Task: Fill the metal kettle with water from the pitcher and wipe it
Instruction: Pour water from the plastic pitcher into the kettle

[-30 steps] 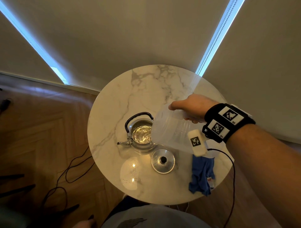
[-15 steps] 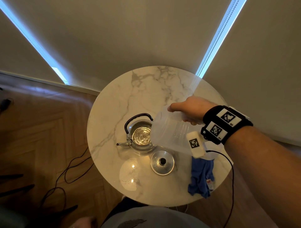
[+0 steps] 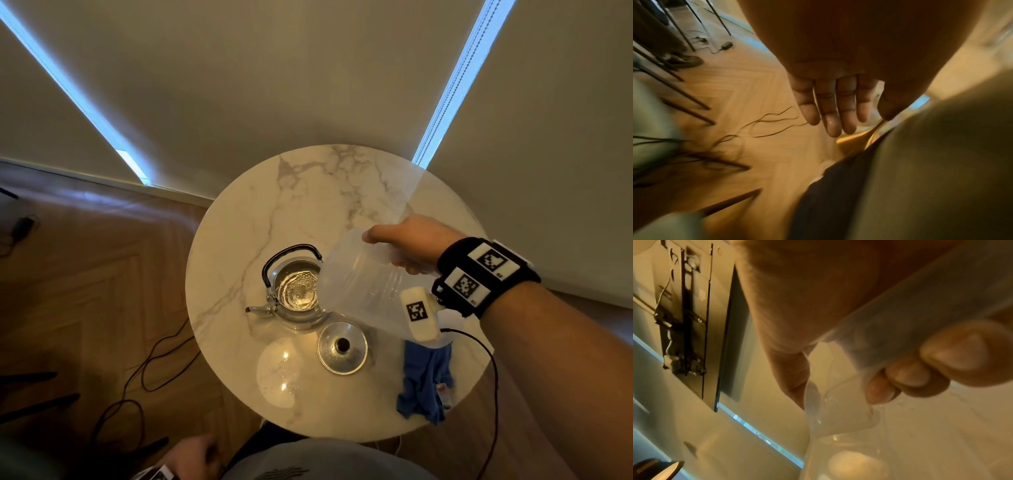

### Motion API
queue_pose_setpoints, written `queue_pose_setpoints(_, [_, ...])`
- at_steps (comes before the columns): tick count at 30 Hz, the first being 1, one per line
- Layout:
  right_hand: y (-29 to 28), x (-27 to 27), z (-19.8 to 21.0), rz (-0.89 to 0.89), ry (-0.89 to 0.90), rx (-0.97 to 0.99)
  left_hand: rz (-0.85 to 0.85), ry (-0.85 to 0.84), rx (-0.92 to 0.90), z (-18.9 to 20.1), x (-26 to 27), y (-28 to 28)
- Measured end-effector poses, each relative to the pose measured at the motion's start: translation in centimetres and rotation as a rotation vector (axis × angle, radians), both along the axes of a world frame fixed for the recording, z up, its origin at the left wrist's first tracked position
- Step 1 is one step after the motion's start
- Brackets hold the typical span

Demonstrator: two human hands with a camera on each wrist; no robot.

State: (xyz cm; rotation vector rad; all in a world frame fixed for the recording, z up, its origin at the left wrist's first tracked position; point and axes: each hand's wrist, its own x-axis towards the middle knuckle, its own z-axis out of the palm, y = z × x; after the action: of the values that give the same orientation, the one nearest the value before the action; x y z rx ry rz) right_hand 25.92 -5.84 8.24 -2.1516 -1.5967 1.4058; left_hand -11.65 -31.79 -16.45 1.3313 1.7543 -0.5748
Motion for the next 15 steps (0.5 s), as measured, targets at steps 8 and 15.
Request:
queue_pose_setpoints(8, [-1.9,4.8,-2.9,-0.269,0.401,-0.043,0.135,-0.413,0.408,8.5,5.2,8.6])
queue_pose_setpoints(15, [-4.4,6.9,-4.1,-0.373,0.596,0.086,0.363,-0.787,0.484,15.4,16.0,18.3])
